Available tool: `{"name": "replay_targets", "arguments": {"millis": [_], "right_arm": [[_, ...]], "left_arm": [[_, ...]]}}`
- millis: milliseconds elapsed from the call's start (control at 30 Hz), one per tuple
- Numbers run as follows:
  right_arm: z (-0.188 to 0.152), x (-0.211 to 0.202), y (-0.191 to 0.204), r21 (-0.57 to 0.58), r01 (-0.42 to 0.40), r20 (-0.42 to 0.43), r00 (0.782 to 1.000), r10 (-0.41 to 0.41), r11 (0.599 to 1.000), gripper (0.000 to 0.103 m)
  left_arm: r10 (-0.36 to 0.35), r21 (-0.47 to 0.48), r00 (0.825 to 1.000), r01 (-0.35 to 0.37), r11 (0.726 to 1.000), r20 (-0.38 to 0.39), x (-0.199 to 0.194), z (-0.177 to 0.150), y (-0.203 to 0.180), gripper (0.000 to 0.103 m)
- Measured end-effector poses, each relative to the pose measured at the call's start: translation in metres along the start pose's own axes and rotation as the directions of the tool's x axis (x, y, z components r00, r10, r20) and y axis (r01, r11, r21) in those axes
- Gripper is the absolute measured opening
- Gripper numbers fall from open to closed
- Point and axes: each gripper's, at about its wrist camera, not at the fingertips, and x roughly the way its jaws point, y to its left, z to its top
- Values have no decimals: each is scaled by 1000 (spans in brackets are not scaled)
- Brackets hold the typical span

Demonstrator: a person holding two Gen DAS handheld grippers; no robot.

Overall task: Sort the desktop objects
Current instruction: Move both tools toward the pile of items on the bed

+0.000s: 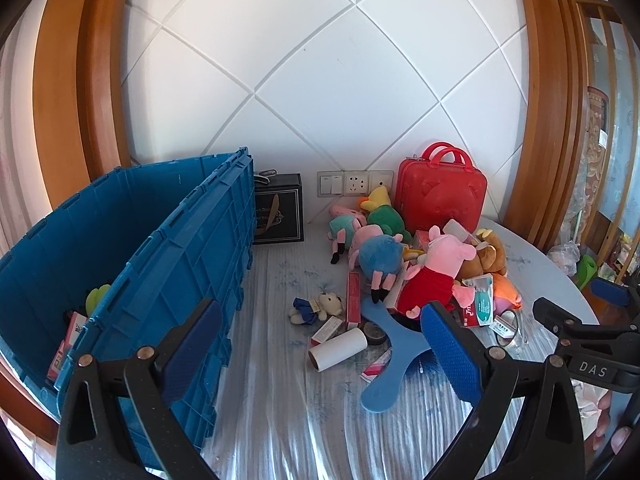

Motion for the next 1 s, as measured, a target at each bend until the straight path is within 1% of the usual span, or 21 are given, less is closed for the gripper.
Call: {"name": "replay_targets", "arguments": {"millis": [267, 433, 533, 633, 667, 733, 767, 867, 933, 1000], "right_arm": [[-4, 13, -33, 7, -4, -15, 1000, 4, 1000, 103], [-5, 31, -66, 17, 2, -35, 999, -1, 1000, 103], [-9, 50, -92, 31, 15, -60, 998, -13, 999, 103], [-18, 77, -121, 49, 39, -109, 993, -33, 998, 103], [-22, 88, -132, 57, 53, -133, 990, -45, 997, 103], [-31, 110, -152, 73, 65, -183, 982, -50, 995, 103], [-37, 121, -162, 89, 70, -208, 977, -50, 994, 103], [-53, 146, -187, 122, 96, -273, 960, -60, 988, 103], [-59, 161, -197, 132, 110, -305, 950, -65, 985, 103], [-64, 177, -202, 136, 105, -344, 937, -53, 985, 103]], "left_arm": [[11, -29, 1000, -12, 999, -23, 14, -3, -22, 101], [32, -84, 995, -40, 996, -95, 43, -9, -29, 101], [65, -92, 988, -79, 993, -139, 64, -17, -28, 101], [98, -91, 975, -119, 989, -201, 91, -31, -22, 101], [110, -90, 966, -134, 987, -234, 102, -38, -20, 101], [111, -87, 954, -141, 986, -277, 122, -48, -17, 101], [120, -81, 944, -151, 985, -307, 133, -54, -16, 101], [98, -52, 920, -127, 991, -379, 167, -67, -17, 101], [92, -24, 909, -112, 993, -406, 187, -73, -19, 101], [86, -7, 896, -100, 995, -436, 208, -77, -21, 101]]}}
